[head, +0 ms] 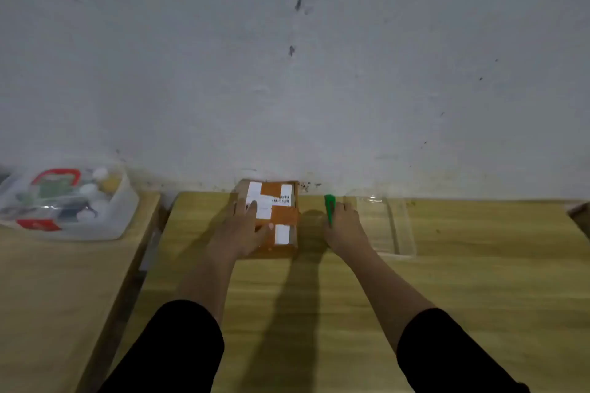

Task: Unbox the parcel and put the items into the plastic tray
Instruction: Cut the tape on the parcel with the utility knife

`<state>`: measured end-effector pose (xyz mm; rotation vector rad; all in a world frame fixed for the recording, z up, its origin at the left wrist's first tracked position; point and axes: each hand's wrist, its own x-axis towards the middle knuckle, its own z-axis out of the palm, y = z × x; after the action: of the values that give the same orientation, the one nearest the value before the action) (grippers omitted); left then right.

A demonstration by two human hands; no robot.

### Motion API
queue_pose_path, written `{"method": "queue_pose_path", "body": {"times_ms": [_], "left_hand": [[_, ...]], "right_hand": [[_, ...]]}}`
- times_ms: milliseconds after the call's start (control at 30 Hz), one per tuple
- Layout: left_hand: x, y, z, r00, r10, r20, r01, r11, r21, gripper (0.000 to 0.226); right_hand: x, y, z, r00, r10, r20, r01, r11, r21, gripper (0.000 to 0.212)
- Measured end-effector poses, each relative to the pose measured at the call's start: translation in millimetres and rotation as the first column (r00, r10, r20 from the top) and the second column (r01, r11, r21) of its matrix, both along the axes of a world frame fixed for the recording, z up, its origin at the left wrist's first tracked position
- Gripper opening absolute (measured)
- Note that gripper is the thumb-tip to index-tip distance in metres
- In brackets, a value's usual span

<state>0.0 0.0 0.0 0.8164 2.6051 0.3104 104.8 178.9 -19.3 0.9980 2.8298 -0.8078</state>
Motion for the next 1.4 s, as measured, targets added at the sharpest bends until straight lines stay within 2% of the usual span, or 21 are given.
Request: {"method": "queue_pose_path", "body": {"times_ms": [200,367,467,667,833,900,1000,1200,1400], "left_hand": [[-3,6,-26,0.997,0.071,0.002,-0.071,0.997,0.011,0.08],[-4,7,-38,0.994,0.111,-0.022,-0.109,0.992,0.057,0.08],[-4,7,-41,0.993,0.111,-0.031,-0.109,0.992,0.058,0.081],[-2,6,-37,0.993,0.117,-0.007,-0.117,0.992,0.05,0.081],[0,8,-33,0.991,0.136,0.011,-0.136,0.989,0.054,0.081],[0,8,-31,0.989,0.148,0.014,-0.149,0.986,0.072,0.081],[0,9,-33,0.986,0.166,0.004,-0.165,0.981,0.099,0.081],[-2,7,-39,0.982,0.191,0.007,-0.19,0.97,0.154,0.081],[-3,8,-42,0.978,0.206,0.012,-0.205,0.962,0.178,0.081]], "right_hand": [[-10,8,-39,0.991,-0.122,0.053,0.122,0.992,0.003,0.04],[-11,5,-50,0.982,-0.168,0.083,0.152,0.974,0.169,0.034],[-14,0,-47,0.976,-0.181,0.122,0.153,0.967,0.206,0.03],[-17,-4,-39,0.941,-0.337,-0.021,0.336,0.941,-0.031,0.034],[-22,-19,-20,0.893,-0.343,-0.291,0.289,0.933,-0.212,0.024],[-28,-30,-13,0.895,-0.294,-0.335,0.227,0.947,-0.227,0.022],[-38,-44,-10,0.922,-0.226,-0.313,0.162,0.963,-0.217,0.024],[-51,-55,-15,0.92,-0.279,-0.276,0.222,0.95,-0.218,0.035],[-49,-65,-19,0.919,-0.239,-0.312,0.201,0.968,-0.148,0.038]]}}
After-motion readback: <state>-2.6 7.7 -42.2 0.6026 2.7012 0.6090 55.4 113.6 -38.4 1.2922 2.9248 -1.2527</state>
